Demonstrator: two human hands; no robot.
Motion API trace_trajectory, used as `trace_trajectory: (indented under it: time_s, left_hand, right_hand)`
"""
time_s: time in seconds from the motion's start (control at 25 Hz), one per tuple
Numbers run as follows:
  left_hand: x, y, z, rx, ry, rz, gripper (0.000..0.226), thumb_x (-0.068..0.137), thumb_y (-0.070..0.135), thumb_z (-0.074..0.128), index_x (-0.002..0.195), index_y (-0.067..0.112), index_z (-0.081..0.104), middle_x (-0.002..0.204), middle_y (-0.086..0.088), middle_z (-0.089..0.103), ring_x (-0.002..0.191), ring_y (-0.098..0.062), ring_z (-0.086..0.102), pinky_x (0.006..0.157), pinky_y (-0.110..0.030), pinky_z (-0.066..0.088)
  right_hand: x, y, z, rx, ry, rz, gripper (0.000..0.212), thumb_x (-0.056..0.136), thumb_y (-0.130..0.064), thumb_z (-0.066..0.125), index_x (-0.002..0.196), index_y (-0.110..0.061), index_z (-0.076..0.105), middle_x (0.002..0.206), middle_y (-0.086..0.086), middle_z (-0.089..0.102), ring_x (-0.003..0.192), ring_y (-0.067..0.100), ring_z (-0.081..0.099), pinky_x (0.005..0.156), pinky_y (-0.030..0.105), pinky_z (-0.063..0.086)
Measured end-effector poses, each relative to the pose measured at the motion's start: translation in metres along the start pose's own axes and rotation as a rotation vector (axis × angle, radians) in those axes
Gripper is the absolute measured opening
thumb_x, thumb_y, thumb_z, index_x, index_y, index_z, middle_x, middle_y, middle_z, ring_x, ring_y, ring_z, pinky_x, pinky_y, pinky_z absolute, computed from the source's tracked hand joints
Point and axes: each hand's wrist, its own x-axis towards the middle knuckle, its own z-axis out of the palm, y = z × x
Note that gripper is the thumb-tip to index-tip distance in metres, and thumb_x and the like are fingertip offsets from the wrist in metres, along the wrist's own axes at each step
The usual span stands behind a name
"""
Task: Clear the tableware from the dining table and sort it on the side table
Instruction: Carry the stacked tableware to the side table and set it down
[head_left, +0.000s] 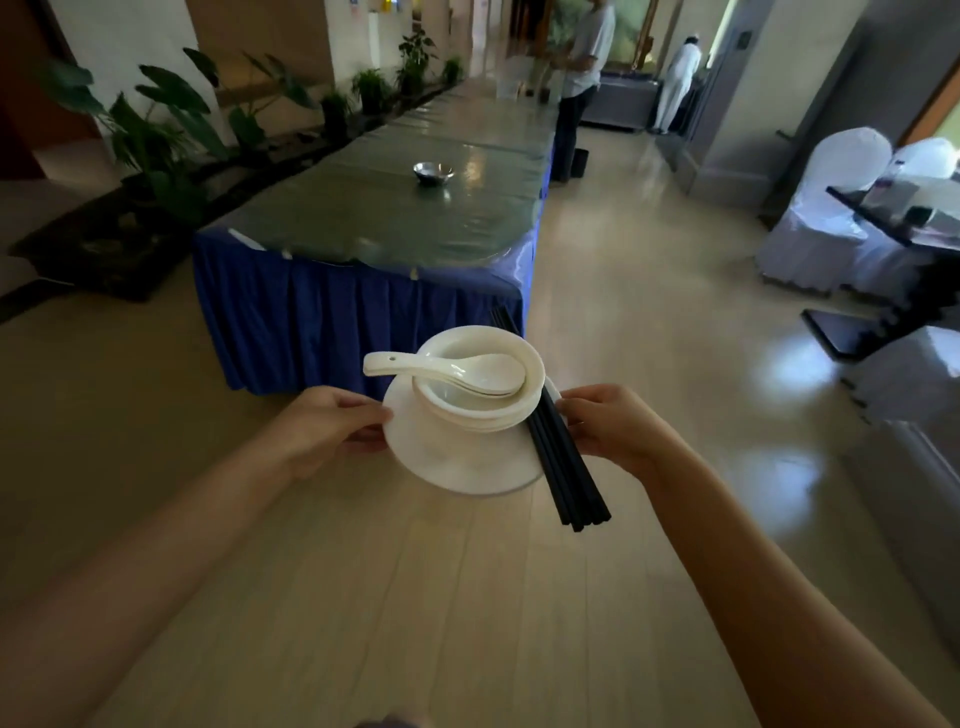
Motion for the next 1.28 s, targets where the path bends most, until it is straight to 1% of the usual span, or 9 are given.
trace_trajectory:
  time_s: [0.12,0.28,0.44,0.6,0.76,0.92,1.04,1.12,1.28]
  left_hand:
    - [0.062,0.014,0.035,0.004,0.042,-0.013,0.008,0.081,0.006,0.065,0.086,0.002,0.07,0.08,-0.013,0.075,0.071,-0.018,0.072,0.056,-0.02,0.056]
    - [0.159,0.033,0.069,0.004,0.051,-0.031,0.006,0.08,0.008,0.067,0.083,0.005,0.071,0.079,-0.012,0.075,0.074,-0.022,0.073,0.057,-0.024,0.057]
    - [0.263,0.078,0.096,-0.001,0.082,-0.045,0.01,0.082,0.007,0.065,0.088,0.0,0.069,0.083,-0.017,0.073,0.076,-0.024,0.071,0.058,-0.025,0.058]
    - [0.357,0.129,0.123,0.018,0.083,-0.029,0.01,0.082,0.006,0.065,0.088,-0.001,0.069,0.081,-0.016,0.072,0.068,-0.018,0.07,0.054,-0.02,0.056]
    - [0.448,0.159,0.157,-0.008,0.123,-0.039,0.005,0.081,0.002,0.065,0.078,0.002,0.069,0.066,-0.009,0.072,0.059,-0.013,0.07,0.052,-0.02,0.055]
    - [0.535,0.175,0.197,-0.067,0.211,-0.048,0.004,0.081,0.003,0.065,0.081,0.001,0.069,0.063,-0.008,0.073,0.059,-0.015,0.071,0.052,-0.021,0.056]
    - [0.594,0.189,0.229,-0.127,0.347,-0.061,0.006,0.081,0.002,0.064,0.085,0.0,0.068,0.067,-0.012,0.072,0.058,-0.016,0.07,0.054,-0.022,0.058]
    - [0.626,0.201,0.247,-0.177,0.423,-0.078,0.006,0.081,0.002,0.064,0.085,-0.001,0.067,0.067,-0.012,0.071,0.054,-0.013,0.069,0.052,-0.021,0.057]
    - [0.687,0.219,0.268,-0.238,0.555,-0.079,0.006,0.083,-0.003,0.06,0.081,-0.002,0.066,0.07,-0.015,0.066,0.048,-0.01,0.067,0.047,-0.018,0.054]
  right_hand:
    - [0.065,-0.007,-0.041,-0.008,-0.021,0.002,0.018,0.087,-0.003,0.052,0.09,0.002,0.069,0.054,0.002,0.06,0.046,0.009,0.06,0.05,0.02,0.051]
    - [0.16,-0.019,-0.084,-0.017,-0.069,0.009,0.017,0.088,-0.003,0.052,0.09,0.005,0.067,0.058,0.004,0.058,0.048,0.01,0.06,0.05,0.021,0.051]
    - [0.259,-0.054,-0.124,0.006,-0.069,0.018,0.017,0.089,0.0,0.048,0.085,0.005,0.063,0.061,0.008,0.05,0.05,0.014,0.052,0.047,0.019,0.049]
    - [0.355,-0.085,-0.169,-0.004,-0.06,0.02,0.02,0.09,-0.001,0.048,0.095,0.009,0.064,0.071,0.013,0.052,0.056,0.017,0.052,0.05,0.022,0.05]
    - [0.455,-0.099,-0.213,0.016,-0.092,0.023,0.02,0.09,-0.001,0.048,0.096,0.008,0.065,0.072,0.014,0.056,0.058,0.018,0.055,0.048,0.021,0.051]
    - [0.568,-0.112,-0.259,-0.029,-0.185,-0.014,0.02,0.089,0.0,0.047,0.094,0.007,0.065,0.071,0.014,0.057,0.057,0.018,0.056,0.049,0.022,0.052]
    - [0.654,-0.134,-0.291,-0.109,-0.277,-0.053,0.018,0.089,0.0,0.048,0.09,0.003,0.065,0.071,0.015,0.055,0.059,0.022,0.054,0.058,0.028,0.054]
    - [0.702,-0.15,-0.306,-0.145,-0.33,-0.069,0.017,0.088,0.001,0.048,0.091,0.007,0.064,0.075,0.017,0.051,0.063,0.024,0.05,0.062,0.031,0.052]
    - [0.792,-0.18,-0.318,-0.184,-0.474,-0.111,0.019,0.089,0.002,0.047,0.094,0.01,0.063,0.078,0.017,0.046,0.057,0.019,0.046,0.045,0.018,0.051]
